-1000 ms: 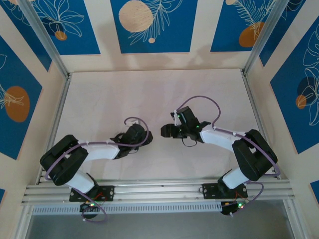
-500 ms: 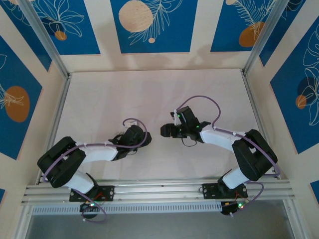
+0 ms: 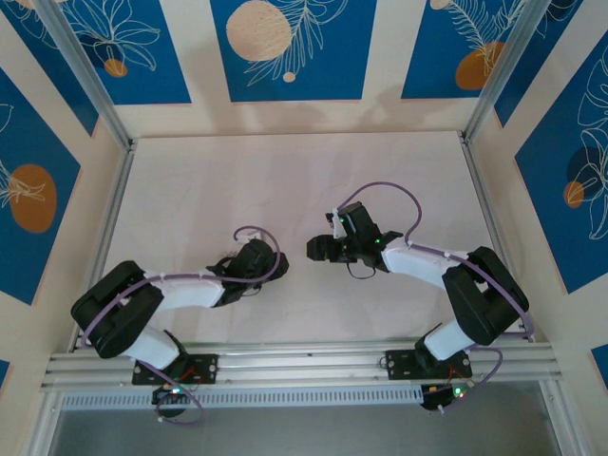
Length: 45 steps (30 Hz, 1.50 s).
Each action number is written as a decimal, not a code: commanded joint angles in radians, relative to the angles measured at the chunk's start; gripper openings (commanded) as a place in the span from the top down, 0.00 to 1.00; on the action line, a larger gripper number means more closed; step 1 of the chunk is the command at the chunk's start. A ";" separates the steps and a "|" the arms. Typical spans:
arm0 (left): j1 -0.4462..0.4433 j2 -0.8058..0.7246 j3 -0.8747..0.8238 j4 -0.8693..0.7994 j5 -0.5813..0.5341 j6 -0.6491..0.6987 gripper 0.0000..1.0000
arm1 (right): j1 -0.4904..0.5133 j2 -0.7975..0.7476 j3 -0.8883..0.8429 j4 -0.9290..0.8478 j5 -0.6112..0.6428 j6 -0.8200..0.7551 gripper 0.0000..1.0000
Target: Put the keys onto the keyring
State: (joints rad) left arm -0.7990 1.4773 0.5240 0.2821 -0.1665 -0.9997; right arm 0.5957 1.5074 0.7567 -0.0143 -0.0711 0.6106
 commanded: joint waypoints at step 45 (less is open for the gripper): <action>0.008 0.075 0.089 -0.036 -0.031 0.071 0.54 | -0.013 0.007 -0.008 0.008 -0.027 0.013 0.39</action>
State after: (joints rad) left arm -0.7986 1.5425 0.5854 0.2310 -0.1886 -0.9581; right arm 0.5865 1.5208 0.7567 -0.0078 -0.0826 0.6182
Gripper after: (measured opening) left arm 0.462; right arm 0.609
